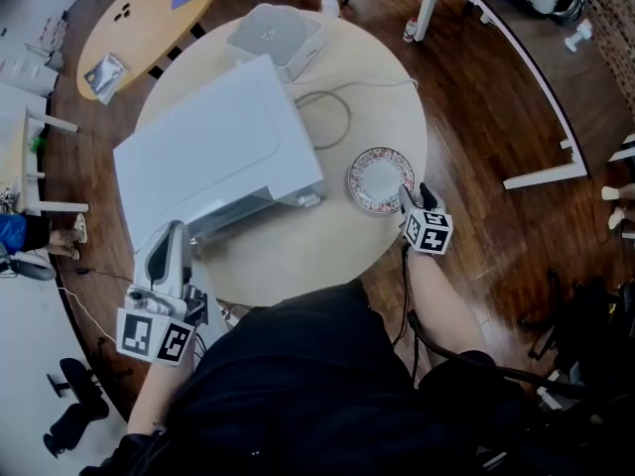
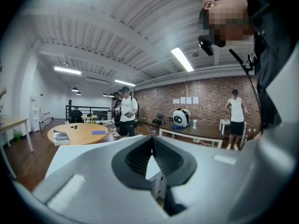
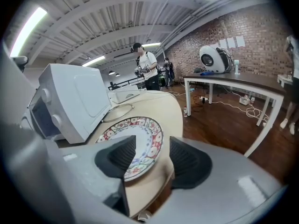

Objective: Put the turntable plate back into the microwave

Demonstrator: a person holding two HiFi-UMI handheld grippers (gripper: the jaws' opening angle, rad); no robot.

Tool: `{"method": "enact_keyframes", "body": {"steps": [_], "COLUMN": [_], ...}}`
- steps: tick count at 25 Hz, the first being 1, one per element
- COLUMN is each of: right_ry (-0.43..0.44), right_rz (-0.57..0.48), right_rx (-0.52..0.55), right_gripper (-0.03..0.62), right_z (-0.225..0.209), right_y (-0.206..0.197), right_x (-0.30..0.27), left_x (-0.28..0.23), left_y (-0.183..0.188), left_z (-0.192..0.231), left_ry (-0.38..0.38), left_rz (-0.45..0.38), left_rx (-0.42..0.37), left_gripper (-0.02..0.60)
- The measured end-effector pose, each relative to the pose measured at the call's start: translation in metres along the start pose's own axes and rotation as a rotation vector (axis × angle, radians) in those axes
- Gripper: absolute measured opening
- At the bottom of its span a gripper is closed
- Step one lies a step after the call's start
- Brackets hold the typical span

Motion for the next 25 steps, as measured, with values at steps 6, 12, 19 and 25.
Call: {"method": "enact_keyframes", "body": {"steps": [6, 12, 19, 25], "right_ry": [-0.005, 0.004, 0.035, 0.065], "right_rz": [0.012, 0.032, 0.052, 0.07], "right_rx": [-0.012, -0.011, -0.02, -0.021], "right_gripper": [0.229, 0.229, 0.229, 0.229], "right_z": [-0.001, -0.003, -0.003, -0.001], "right_y": [-0.001, -0.003, -0.003, 0.0], "right_x": [-0.009, -0.014, -0.018, -0.021], "left_x": [-0.001, -0.002, -0.001, 0.001], "left_y": [-0.002, -0.003, -0.003, -0.009], "left_z": [-0.001, -0.003, -0.009, -0.02], "left_ry": [0.02, 0.031, 0.055, 0.071], "left_rz": [0.022, 0.032, 0.034, 0.045], "left_rx": [0.006, 0.009, 0.017, 0.039], "left_gripper": [0.005, 0.005, 0.005, 0.005]}}
Point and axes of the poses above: the fingertips, and each gripper's own axes: x backward along the fingers, z to its left, y out of its top, the point moved 8 cm from there along x, backward along the fingers, and after that the axes turned 11 degrees about z, right-handed, at the moved point
